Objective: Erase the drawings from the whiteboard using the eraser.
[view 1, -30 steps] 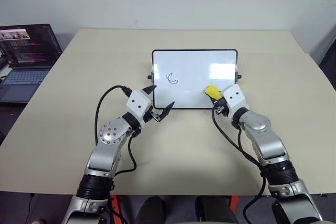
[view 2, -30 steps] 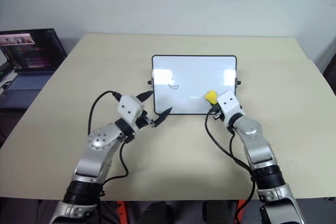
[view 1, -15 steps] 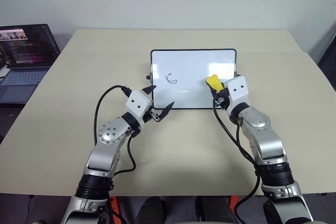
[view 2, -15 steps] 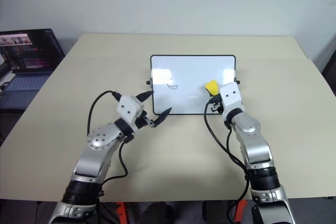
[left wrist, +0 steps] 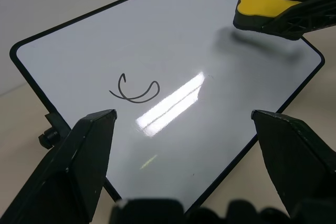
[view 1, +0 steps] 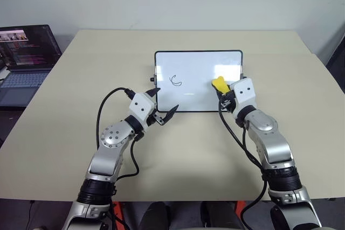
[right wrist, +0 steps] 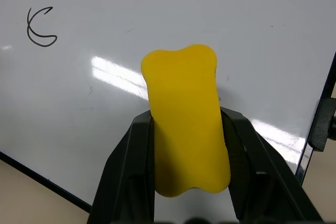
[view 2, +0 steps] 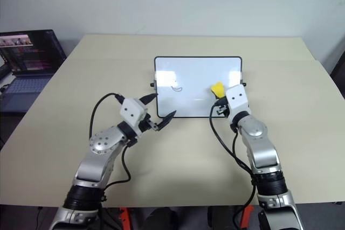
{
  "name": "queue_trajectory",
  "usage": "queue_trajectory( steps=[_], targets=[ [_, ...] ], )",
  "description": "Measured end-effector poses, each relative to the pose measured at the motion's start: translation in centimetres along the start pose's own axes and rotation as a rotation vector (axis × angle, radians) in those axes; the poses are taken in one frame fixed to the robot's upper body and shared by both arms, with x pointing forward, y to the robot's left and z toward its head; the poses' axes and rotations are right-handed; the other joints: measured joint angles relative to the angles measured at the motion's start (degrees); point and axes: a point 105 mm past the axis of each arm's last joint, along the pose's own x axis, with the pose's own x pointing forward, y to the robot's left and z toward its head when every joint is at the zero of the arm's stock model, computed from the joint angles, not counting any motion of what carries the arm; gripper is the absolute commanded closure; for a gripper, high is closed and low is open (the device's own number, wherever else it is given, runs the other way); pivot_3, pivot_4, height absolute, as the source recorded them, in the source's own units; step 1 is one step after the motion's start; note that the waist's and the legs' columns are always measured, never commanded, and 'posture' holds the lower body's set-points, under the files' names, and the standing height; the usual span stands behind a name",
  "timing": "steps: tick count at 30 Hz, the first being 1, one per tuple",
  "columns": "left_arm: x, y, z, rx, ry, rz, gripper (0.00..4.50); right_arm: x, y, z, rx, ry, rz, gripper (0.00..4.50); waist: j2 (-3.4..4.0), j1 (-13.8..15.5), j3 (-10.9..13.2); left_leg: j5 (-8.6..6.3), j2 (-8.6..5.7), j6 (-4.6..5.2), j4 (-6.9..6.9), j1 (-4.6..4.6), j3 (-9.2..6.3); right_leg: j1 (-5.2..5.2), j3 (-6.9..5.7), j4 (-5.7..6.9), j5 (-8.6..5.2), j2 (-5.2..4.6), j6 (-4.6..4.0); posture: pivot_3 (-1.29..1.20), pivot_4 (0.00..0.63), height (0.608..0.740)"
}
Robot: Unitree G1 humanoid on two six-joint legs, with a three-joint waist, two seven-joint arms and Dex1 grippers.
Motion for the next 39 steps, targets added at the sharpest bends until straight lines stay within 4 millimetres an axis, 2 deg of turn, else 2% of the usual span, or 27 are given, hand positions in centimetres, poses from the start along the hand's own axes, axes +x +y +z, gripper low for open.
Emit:
queue_trajectory(
  steps=[4, 8, 10, 19, 30, 36, 39],
  targets=[
    [-0.8, 0.4, -0.5, 0.012, 0.024, 0.015, 0.00, 0.9, 0.3, 1.2, -0.009, -0.038, 0.019, 3.11, 0.01, -0.26, 0.00, 0.00, 0.01, 0.00, -0.01, 0.02, 0.02, -0.02, 0.01, 0.02, 0.00, 0.01, 0.00, 0.00, 0.150, 0.740],
    [-2.3, 2.4, -0.9, 0.034, 0.057, 0.089, 0.00, 1.6, 0.3, 1.8, -0.014, -0.063, 0.026, 3.11, 0.01, -0.08, 0.00, 0.00, 0.01, 0.00, -0.02, 0.01, -0.01, -0.02, -0.01, 0.00, 0.00, 0.01, 0.00, 0.00, 0.150, 0.740],
    [-2.8, 2.7, -1.2, 0.032, 0.067, 0.112, 0.00, 1.9, 0.5, 1.8, -0.011, -0.061, 0.035, 3.11, 0.01, -0.07, 0.00, 0.00, -0.01, 0.00, -0.01, 0.00, 0.03, -0.02, 0.03, -0.02, 0.00, -0.02, 0.00, 0.00, 0.150, 0.740],
    [-3.9, 1.0, -2.5, -0.042, 0.101, 0.147, 0.00, 3.5, 1.1, 3.3, -0.018, -0.116, 0.065, 3.11, 0.01, -0.06, 0.01, 0.00, 0.01, 0.00, -0.02, 0.00, 0.01, -0.03, 0.00, 0.00, 0.00, -0.02, 0.00, 0.00, 0.150, 0.740],
    [-3.7, 0.9, -2.4, -0.035, 0.095, 0.144, 0.00, 5.2, 1.7, 5.6, -0.060, -0.183, 0.105, 3.11, 0.01, -0.08, 0.01, 0.00, 0.01, 0.00, -0.02, 0.00, 0.03, -0.03, 0.01, 0.00, 0.00, -0.02, -0.01, 0.00, 0.150, 0.740],
    [-3.4, 1.0, -2.9, -0.041, 0.103, 0.140, 0.00, 7.1, 4.8, 8.4, -0.036, -0.263, 0.175, 3.11, 0.02, -0.33, 0.01, 0.00, 0.04, 0.00, -0.05, 0.01, 0.04, -0.08, 0.00, 0.03, 0.00, -0.01, -0.01, 0.00, 0.150, 0.740],
    [-3.2, 1.0, -2.7, -0.034, 0.091, 0.134, 0.00, 7.6, 6.8, 8.9, -0.038, -0.287, 0.224, 3.11, 0.02, -0.19, 0.01, 0.00, 0.03, 0.00, -0.05, -0.02, 0.05, -0.08, 0.00, 0.00, 0.00, -0.02, -0.01, 0.00, 0.150, 0.740]
  ],
)
